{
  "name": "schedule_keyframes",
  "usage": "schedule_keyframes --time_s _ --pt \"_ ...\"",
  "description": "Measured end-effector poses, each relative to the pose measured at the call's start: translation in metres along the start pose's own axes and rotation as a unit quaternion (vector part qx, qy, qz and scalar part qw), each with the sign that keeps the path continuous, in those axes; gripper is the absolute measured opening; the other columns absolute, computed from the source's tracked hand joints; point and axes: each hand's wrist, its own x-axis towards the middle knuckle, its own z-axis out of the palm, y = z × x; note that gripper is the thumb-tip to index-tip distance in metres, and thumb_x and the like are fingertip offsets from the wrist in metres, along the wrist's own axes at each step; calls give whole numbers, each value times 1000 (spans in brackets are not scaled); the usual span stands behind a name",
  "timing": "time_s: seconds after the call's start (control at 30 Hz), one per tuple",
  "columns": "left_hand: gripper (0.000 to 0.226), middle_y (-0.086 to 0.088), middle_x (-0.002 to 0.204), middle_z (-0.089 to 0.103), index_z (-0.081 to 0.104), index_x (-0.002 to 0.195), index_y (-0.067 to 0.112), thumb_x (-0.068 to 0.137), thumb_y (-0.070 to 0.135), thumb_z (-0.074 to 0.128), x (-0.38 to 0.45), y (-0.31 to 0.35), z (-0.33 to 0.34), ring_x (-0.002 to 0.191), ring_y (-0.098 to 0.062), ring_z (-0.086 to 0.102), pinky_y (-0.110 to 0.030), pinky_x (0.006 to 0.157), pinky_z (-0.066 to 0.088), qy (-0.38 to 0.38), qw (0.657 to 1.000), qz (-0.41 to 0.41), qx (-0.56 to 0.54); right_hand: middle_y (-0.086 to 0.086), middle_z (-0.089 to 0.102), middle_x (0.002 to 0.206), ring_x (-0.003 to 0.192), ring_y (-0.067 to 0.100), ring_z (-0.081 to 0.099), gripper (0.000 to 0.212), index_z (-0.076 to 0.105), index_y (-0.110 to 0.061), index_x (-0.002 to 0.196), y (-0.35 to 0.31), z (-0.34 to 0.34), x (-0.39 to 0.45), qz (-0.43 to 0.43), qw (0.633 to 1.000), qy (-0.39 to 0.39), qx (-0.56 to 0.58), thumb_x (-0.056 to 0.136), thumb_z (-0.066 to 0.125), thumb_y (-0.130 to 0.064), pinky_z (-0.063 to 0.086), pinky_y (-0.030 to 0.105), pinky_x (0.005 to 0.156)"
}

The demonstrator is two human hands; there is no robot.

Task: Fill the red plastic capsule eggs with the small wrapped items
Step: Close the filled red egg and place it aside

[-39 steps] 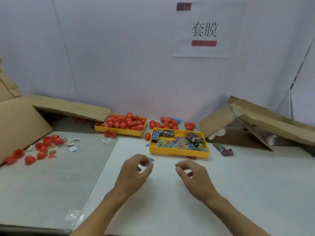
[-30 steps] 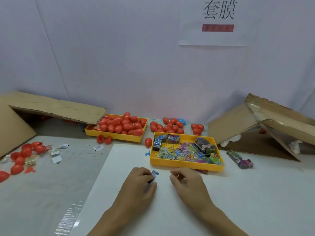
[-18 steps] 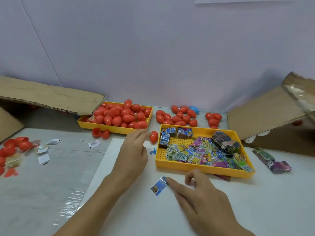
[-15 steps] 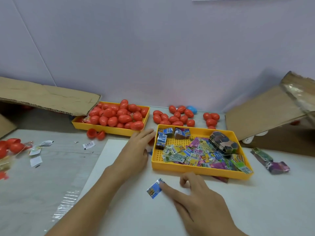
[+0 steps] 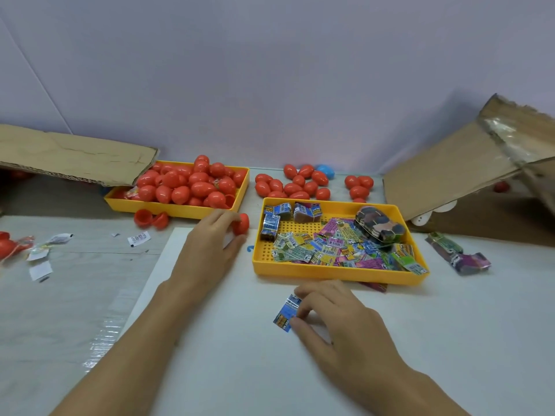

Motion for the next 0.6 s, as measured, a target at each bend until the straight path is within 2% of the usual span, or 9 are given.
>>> schedule_keyframes --time_s 0.1,0.2,0.27,0.37,0.47,0.53,0.6 --pt "25 -1 107 68 69 107 11 84 9 78 -2 1 1 94 -25 64 -35 74 52 14 1000 13 10 -23 66 109 111 0 54 10 69 -30 95 1 0 0 -19 1000 -8 13 87 63 -33 53 26 65" --pt "32 -1 109 68 69 113 12 83 5 77 -4 2 -1 92 -22 65 -41 76 56 34 999 -6 -22 -24 69 103 101 2 57 24 73 -33 108 1 -2 1 -41 999 -1 -7 85 67 -30 46 15 60" --pt "45 -3 110 67 67 121 10 79 -3 77 -6 4 -3 93 -20 65 -36 78 58 53 996 2 -69 -22 71 101 93 5 63 25 77 -31 106 1 -2 2 -72 997 3 -29 82 69 -26 45 12 59" --pt "61 -5 112 64 63 130 10 75 -13 76 -13 11 -10 95 -14 66 -25 78 59 58 982 -7 -181 -18 73 99 88 8 66 27 78 -26 107 4 0 2 -98 995 8 -23 82 69 -22 51 15 61" --pt "60 0 114 63 66 125 23 78 -14 74 -23 28 -18 98 -12 67 -25 81 60 49 946 -68 -312 -17 71 100 90 8 66 26 77 -26 107 7 2 2 -96 995 15 -10 84 68 -22 54 20 63" --pt "57 4 110 69 72 115 32 79 -12 76 -30 43 -22 97 -14 69 -29 82 60 46 905 -111 -409 -16 70 101 92 9 65 25 76 -26 107 9 3 1 -93 995 19 -10 84 68 -23 55 23 66" --pt "52 5 107 74 76 106 38 74 -3 78 -37 61 -23 96 -12 70 -26 81 59 35 858 -136 -494 -15 68 104 96 7 64 28 75 -26 110 9 2 -1 -75 997 36 4 83 70 -23 54 23 71"
